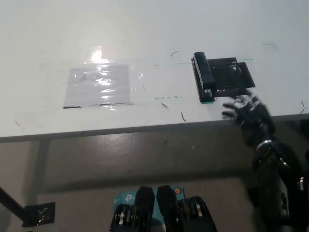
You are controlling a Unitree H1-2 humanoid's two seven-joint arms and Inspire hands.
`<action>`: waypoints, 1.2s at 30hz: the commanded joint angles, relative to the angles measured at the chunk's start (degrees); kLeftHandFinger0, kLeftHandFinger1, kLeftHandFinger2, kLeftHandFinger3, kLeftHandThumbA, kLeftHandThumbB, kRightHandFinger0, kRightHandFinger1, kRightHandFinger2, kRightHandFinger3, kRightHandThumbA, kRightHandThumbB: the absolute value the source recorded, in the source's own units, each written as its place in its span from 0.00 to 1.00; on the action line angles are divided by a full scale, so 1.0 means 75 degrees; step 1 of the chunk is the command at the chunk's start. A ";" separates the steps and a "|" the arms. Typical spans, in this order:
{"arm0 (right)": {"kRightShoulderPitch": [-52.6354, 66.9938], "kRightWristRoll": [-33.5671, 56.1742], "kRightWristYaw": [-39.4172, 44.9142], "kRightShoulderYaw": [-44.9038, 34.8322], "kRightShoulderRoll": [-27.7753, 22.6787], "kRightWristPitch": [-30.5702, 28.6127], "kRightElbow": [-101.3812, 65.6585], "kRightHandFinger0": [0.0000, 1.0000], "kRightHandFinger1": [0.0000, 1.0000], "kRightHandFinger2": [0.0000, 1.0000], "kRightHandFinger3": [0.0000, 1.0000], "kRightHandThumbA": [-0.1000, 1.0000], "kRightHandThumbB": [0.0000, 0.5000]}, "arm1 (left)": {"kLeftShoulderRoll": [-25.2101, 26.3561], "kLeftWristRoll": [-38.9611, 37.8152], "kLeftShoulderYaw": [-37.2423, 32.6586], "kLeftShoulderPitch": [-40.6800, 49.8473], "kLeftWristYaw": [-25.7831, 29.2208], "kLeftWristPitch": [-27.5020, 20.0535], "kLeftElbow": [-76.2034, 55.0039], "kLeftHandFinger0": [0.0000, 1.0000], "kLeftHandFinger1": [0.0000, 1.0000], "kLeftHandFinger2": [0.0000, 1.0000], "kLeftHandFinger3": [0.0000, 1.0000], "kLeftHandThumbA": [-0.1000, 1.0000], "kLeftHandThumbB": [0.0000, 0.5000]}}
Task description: A stapler is kept infront of the robot on the black mark on the desk and the robot uses its right hand to lift the top of the stapler to open it
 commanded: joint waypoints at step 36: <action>-0.1260 0.4705 -0.3396 0.1578 0.0488 0.0173 -0.0386 0.46 0.49 0.68 0.91 0.28 0.00 | 0.0191 -0.0078 0.0100 -0.0219 0.0020 -0.0033 -0.0237 0.50 0.54 0.70 0.86 0.35 0.32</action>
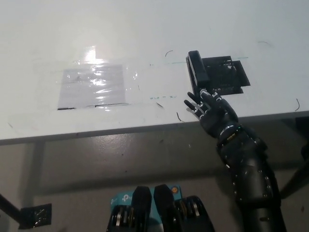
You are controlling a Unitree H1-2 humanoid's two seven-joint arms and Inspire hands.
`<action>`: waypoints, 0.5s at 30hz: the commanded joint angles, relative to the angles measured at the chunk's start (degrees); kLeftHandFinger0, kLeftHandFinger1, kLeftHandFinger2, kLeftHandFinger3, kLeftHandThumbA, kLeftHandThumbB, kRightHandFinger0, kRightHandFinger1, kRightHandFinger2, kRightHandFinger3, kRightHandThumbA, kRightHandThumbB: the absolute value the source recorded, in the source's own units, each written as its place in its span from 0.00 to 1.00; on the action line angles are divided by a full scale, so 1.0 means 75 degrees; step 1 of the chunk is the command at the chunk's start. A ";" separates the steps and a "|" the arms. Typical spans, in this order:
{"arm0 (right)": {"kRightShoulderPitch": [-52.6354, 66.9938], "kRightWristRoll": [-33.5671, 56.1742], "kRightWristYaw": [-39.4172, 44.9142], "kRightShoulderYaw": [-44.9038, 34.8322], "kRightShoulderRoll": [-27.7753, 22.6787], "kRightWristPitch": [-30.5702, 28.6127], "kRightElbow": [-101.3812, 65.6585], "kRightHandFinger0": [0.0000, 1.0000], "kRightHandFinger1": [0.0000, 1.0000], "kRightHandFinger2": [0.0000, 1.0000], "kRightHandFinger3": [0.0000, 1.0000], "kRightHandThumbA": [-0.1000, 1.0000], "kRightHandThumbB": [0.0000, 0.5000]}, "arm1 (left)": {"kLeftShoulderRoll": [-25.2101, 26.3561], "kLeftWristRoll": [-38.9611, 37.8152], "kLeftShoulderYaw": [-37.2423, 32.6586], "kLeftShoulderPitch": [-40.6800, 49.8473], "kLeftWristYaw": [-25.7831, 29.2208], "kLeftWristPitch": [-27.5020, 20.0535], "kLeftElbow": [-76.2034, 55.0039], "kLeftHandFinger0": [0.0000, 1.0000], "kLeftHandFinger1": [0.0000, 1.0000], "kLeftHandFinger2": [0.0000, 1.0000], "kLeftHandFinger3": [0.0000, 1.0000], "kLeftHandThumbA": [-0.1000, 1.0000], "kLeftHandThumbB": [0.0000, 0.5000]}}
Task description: A stapler is kept infront of the robot on the black mark on the desk and the robot uses its right hand to lift the top of the stapler to open it
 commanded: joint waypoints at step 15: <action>-0.0808 0.0688 -0.0061 0.0172 -0.0085 0.0108 0.0205 0.42 0.49 0.70 0.89 0.28 0.00 | 0.0111 -0.0104 0.0074 0.0075 0.0001 -0.0041 -0.0264 0.55 0.56 0.72 0.88 0.34 0.27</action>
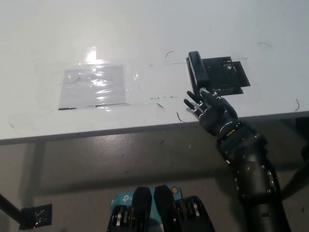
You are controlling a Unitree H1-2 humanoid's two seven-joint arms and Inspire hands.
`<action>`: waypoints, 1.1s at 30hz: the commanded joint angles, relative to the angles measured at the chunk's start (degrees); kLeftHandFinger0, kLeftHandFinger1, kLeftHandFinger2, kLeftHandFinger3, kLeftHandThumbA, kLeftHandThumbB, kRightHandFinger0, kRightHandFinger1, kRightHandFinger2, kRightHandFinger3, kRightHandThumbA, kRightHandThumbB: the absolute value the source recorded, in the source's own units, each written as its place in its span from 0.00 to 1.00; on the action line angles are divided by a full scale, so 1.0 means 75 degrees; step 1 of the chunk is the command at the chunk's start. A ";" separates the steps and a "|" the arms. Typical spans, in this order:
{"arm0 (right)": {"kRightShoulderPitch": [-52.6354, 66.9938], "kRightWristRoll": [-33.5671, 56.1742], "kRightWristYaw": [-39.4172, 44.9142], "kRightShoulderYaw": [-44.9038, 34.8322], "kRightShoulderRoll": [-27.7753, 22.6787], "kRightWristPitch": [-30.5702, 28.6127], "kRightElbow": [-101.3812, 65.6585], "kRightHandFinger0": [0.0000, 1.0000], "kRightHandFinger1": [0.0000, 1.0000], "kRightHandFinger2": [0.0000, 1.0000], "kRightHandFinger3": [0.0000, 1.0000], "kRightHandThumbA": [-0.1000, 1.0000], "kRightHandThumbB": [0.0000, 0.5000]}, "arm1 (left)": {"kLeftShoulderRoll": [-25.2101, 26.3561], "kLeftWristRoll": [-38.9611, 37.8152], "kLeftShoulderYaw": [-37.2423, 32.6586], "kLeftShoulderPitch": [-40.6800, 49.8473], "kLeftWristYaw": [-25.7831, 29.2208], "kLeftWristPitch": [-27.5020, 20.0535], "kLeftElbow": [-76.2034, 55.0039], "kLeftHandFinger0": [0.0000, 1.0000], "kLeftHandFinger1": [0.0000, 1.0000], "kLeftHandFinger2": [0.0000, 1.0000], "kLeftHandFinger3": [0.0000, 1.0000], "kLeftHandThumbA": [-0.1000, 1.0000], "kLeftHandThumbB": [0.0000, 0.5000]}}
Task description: A stapler is kept infront of the robot on the black mark on the desk and the robot uses its right hand to lift the top of the stapler to open it
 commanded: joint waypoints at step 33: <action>-0.3194 -0.1336 0.1410 -0.0684 0.0181 -0.0035 0.1767 0.33 0.36 0.52 0.69 0.20 0.00 | 0.0065 -0.0051 -0.0006 0.0354 -0.0051 -0.0139 -0.0256 0.56 0.57 0.73 0.89 0.35 0.27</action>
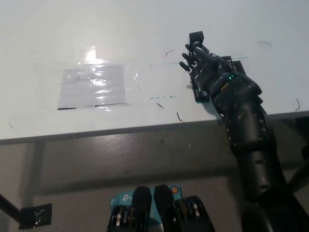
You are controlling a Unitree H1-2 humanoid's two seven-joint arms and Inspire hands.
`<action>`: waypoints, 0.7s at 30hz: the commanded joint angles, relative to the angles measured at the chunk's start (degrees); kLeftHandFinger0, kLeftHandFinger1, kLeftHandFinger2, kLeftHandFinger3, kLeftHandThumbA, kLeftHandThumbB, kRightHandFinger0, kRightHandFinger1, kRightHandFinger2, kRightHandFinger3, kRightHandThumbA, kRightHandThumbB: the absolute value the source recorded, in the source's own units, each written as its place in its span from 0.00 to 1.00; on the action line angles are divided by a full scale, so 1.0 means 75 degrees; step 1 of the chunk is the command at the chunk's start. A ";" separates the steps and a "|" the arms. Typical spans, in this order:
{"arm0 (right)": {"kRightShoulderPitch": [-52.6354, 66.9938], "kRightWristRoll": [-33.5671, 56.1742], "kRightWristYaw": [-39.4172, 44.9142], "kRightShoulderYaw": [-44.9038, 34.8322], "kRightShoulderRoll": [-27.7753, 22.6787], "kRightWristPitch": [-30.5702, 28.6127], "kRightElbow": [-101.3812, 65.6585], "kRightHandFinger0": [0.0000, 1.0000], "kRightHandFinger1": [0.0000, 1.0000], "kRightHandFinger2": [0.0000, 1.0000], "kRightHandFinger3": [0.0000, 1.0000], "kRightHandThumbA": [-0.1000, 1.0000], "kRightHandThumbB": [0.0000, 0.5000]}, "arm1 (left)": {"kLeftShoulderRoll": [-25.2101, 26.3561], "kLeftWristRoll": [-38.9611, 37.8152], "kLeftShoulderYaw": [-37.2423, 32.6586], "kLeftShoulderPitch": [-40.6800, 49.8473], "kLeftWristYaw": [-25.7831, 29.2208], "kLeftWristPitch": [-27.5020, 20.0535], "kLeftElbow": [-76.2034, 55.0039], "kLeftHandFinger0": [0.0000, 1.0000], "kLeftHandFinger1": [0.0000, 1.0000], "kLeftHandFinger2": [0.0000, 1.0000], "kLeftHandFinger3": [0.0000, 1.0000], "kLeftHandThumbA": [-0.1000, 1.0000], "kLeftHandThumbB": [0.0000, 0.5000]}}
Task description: A stapler is kept infront of the robot on the black mark on the desk and the robot uses its right hand to lift the top of the stapler to open it
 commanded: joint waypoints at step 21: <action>-0.4262 -0.1511 0.2044 -0.0372 -0.0667 -0.2410 0.4738 0.25 0.32 0.51 0.71 0.18 0.00 | -0.0109 -0.0093 0.0020 0.0300 -0.0073 -0.0148 -0.0177 0.53 0.58 0.76 0.91 0.32 0.25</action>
